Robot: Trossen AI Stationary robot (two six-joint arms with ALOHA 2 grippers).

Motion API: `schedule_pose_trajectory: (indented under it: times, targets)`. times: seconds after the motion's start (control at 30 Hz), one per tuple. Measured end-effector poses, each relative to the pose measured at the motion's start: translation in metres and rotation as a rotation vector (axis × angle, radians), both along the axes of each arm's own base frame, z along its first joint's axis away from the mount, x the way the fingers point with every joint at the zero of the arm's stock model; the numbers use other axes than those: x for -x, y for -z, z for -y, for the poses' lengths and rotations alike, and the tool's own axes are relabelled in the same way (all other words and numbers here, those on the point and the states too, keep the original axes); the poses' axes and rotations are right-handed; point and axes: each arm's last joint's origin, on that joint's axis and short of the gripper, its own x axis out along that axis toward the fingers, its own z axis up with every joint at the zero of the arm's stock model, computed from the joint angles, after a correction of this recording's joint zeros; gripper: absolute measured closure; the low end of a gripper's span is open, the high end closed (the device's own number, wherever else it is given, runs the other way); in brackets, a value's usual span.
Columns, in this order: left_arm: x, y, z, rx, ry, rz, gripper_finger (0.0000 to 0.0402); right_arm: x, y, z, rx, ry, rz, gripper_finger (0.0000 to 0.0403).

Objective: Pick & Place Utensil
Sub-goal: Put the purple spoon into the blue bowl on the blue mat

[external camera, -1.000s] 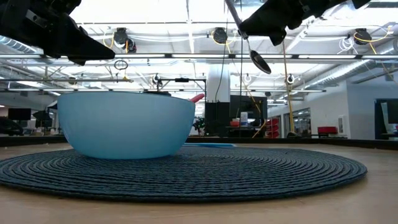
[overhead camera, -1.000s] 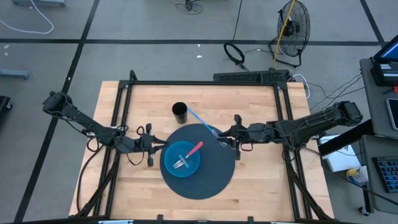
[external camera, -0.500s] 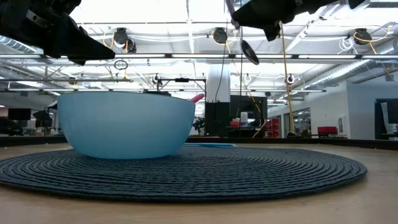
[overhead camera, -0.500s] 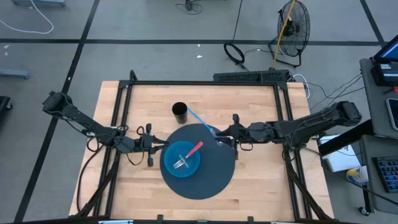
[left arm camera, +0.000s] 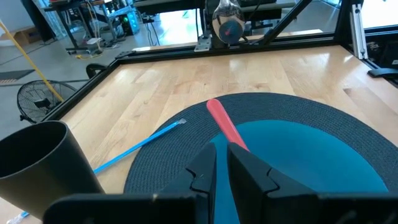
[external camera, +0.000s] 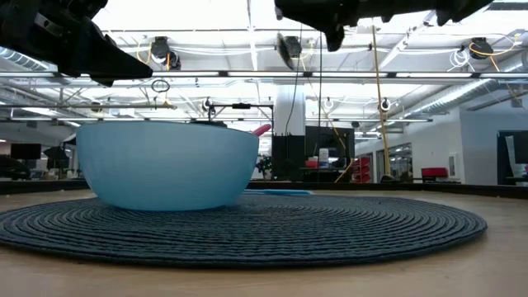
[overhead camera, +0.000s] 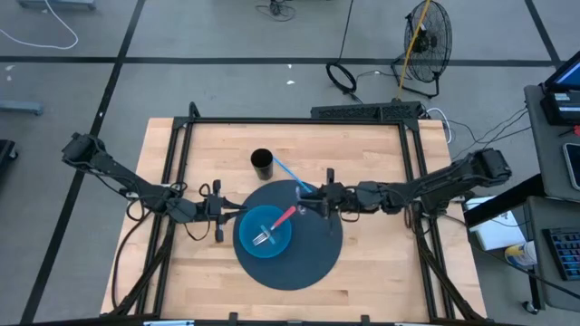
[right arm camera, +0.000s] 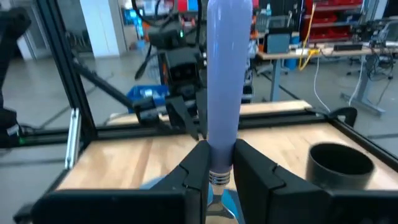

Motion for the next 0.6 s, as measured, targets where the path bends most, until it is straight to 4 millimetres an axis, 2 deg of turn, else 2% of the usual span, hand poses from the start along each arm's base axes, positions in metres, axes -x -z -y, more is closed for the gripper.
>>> schedule_pose_trajectory:
  times: [0.23,0.6]
  targets:
    - [0.000,0.000,0.000,-0.002,-0.007,0.001,0.0355,-0.020,0.020,-0.004,-0.043,0.000,0.077,0.0354]
    - [0.001,-0.001,-0.004,-0.006,-0.150,0.025,0.0355,-0.041,0.058,-0.007,-0.185,0.034,0.186,0.0354]
